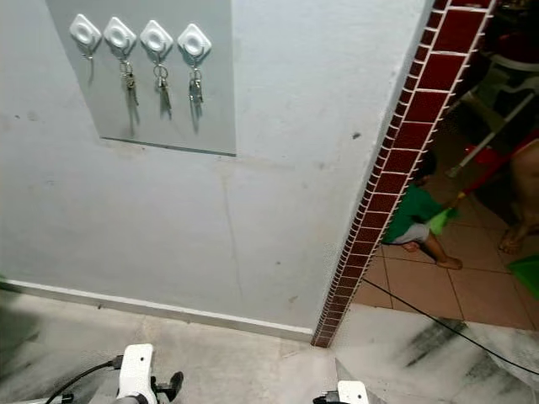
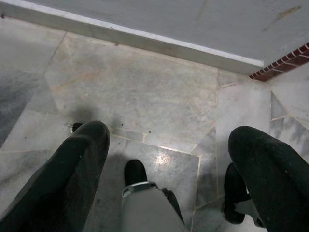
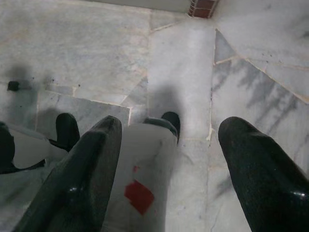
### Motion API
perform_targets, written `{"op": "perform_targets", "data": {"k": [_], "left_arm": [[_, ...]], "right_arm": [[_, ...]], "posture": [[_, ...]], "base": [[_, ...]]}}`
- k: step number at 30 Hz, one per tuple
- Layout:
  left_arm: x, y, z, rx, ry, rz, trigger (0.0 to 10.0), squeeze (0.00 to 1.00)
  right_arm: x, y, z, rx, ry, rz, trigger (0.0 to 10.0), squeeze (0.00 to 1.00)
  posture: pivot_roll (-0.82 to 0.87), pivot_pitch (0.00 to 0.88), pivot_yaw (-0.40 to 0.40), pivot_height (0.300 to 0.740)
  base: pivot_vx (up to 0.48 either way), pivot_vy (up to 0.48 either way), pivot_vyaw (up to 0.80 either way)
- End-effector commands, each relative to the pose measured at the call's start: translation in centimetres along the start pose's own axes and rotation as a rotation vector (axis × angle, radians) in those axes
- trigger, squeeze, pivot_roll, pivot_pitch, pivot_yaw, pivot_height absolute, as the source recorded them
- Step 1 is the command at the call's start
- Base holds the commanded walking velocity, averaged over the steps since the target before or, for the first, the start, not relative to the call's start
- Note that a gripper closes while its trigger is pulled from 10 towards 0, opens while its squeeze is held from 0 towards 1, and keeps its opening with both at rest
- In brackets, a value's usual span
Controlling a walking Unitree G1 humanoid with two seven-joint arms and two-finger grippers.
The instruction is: Hang keys on a hook
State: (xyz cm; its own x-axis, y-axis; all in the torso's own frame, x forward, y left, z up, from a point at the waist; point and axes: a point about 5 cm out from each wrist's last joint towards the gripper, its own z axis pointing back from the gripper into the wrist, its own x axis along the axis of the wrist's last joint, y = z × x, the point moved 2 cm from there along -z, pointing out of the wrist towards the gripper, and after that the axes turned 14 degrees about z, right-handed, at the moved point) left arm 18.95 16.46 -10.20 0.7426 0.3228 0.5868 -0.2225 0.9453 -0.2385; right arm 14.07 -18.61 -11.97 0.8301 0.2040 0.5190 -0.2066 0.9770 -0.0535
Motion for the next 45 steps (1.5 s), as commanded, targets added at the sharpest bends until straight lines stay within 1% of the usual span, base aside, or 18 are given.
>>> {"op": "perform_targets", "data": {"k": [1,10,11,12,13,14,16,17,20,23,31,34,45], "left_arm": [[0.0,0.4,0.1,0.016,0.007,-0.011,10.0,0.0],[0.0,0.3,0.0,0.012,0.011,-0.017,10.0,0.0],[0.0,0.1,0.0,-0.005,0.013,-0.044,10.0,0.0],[0.0,0.1,0.0,-0.005,0.013,-0.044,10.0,0.0],[0.0,-0.1,0.0,-0.027,0.018,-0.084,10.0,0.0],[0.0,-0.3,0.0,-0.039,0.02,-0.107,10.0,0.0],[0.0,-0.3,0.0,-0.044,0.02,-0.113,10.0,0.0],[0.1,-0.9,-0.1,-0.085,0.009,-0.142,10.0,0.0],[0.2,-1.1,-0.1,-0.097,0.003,-0.14,10.0,0.0],[0.1,-0.9,0.0,-0.098,-0.001,-0.132,10.0,0.0],[-0.1,-0.5,0.2,-0.087,0.0,-0.143,10.0,0.0],[-0.2,-0.4,0.2,-0.082,0.002,-0.143,10.0,0.0],[-0.2,-0.4,0.2,-0.082,0.002,-0.144,10.0,0.0]], "right_arm": [[-0.3,0.0,0.0,-0.002,0.018,-0.016,10.0,0.0],[-0.5,0.0,0.0,-0.01,0.037,0.005,10.0,0.0],[-0.4,-0.1,0.0,-0.01,0.036,0.017,10.0,0.0],[-0.4,-0.1,0.0,-0.01,0.036,0.017,10.0,0.0],[-0.3,-0.1,0.0,-0.012,0.032,0.033,10.0,0.0],[-0.2,-0.2,0.0,-0.011,0.024,0.039,10.0,0.0],[-0.1,-0.1,0.0,-0.01,0.019,0.04,10.0,0.0],[0.5,-0.5,-0.1,-0.016,-0.009,0.032,10.0,0.0],[0.6,-0.6,-0.1,-0.019,-0.015,0.028,10.0,0.0],[0.7,-0.9,0.0,-0.036,-0.023,0.014,10.0,0.0],[1.0,-0.6,-0.1,-0.03,-0.033,0.011,10.0,0.0],[1.2,-0.5,-0.2,-0.024,-0.035,0.025,10.0,0.0],[1.2,-0.5,-0.2,-0.023,-0.035,0.025,10.0,0.0]], "posture": [[-0.07,0.013,0.0,0.732],[-0.07,0.007,0.001,0.732],[-0.07,0.009,0.003,0.732],[-0.07,0.009,0.003,0.732],[-0.06,0.004,0.003,0.732],[-0.06,0.004,0.003,0.732],[-0.06,0.0,0.007,0.732],[-0.06,0.0,0.017,0.732],[-0.06,0.0,0.019,0.732],[-0.05,0.0,0.032,0.732],[-0.05,0.0,0.031,0.732],[-0.05,0.0,0.026,0.732],[-0.05,0.0,0.026,0.732]], "base": [[0.0,0.0,0.0],[0.0,0.0,0.0],[0.0,0.0,0.0],[0.0,0.0,0.0],[0.0,0.0,0.0],[0.0,0.0,0.0],[0.0,0.0,0.0],[0.0,0.0,0.0],[0.0,0.0,0.0],[0.0,0.0,0.0],[0.0,0.0,0.0],[0.0,0.0,0.0],[0.0,0.0,0.0]]}}
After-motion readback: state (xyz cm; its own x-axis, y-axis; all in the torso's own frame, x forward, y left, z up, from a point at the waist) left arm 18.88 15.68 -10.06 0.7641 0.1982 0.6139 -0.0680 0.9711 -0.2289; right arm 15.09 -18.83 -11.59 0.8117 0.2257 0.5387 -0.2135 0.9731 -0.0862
